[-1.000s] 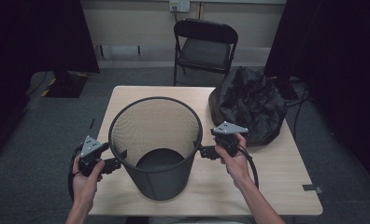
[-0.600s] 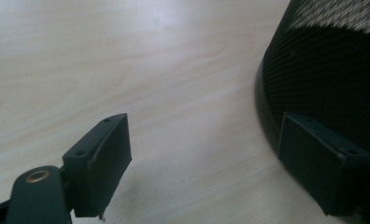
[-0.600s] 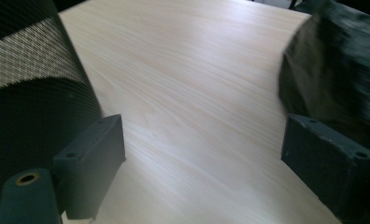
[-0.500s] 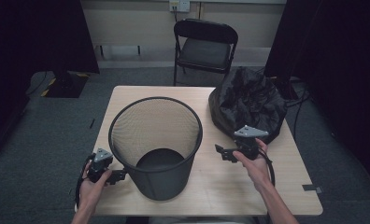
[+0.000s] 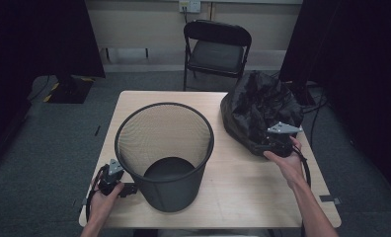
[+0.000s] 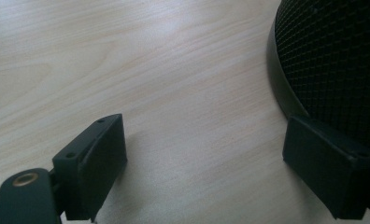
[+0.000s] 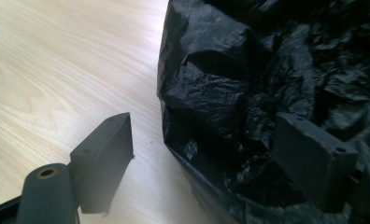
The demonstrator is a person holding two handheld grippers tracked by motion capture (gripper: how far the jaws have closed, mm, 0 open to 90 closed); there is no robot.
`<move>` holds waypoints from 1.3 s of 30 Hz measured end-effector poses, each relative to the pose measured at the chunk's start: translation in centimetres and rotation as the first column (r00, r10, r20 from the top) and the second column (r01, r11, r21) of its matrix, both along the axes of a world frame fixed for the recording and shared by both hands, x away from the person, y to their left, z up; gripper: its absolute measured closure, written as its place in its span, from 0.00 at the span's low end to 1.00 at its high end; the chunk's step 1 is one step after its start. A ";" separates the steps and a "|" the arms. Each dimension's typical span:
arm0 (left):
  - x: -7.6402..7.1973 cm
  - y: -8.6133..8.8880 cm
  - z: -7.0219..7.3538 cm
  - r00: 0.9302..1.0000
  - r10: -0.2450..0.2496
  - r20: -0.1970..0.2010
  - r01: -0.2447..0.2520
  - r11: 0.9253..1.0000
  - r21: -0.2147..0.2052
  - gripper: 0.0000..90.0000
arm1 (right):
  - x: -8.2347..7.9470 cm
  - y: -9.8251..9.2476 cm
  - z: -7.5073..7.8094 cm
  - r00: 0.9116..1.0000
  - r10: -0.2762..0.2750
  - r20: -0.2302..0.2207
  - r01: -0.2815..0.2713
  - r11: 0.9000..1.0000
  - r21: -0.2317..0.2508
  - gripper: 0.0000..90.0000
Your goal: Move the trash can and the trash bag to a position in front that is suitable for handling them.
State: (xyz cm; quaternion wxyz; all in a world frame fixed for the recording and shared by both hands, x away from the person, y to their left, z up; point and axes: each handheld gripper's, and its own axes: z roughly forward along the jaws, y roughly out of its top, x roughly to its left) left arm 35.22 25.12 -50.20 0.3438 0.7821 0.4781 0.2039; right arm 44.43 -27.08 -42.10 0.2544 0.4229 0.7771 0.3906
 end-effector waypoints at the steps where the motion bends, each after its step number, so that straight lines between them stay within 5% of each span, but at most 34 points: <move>1: 0.0 0.0 0.0 1.000 -0.001 0.000 0.001 1.000 0.000 0.14 | 0.3 0.1 -0.2 1.000 0.010 -0.007 -0.010 1.000 -0.003 0.23; 5: 0.0 0.0 0.0 1.000 -0.005 0.000 0.005 1.000 0.000 0.14 | 1.2 0.3 -0.8 0.999 0.014 -0.035 -0.015 1.000 -0.017 0.24; 12: -0.1 0.2 0.0 1.000 -0.025 0.001 0.025 1.000 0.001 0.14 | 1.8 0.2 -2.2 0.996 0.046 -0.078 -0.047 0.999 -0.018 0.63; 21: -0.1 0.1 0.0 1.000 -0.022 0.001 0.022 1.000 -0.003 0.14 | 0.4 0.4 -2.6 0.988 0.123 -0.099 -0.123 0.992 0.001 0.82; 39: -0.1 0.1 0.0 1.000 -0.016 0.002 0.016 1.000 0.000 0.14 | -4.3 0.5 -2.7 0.979 0.167 -0.117 -0.159 0.984 0.079 0.91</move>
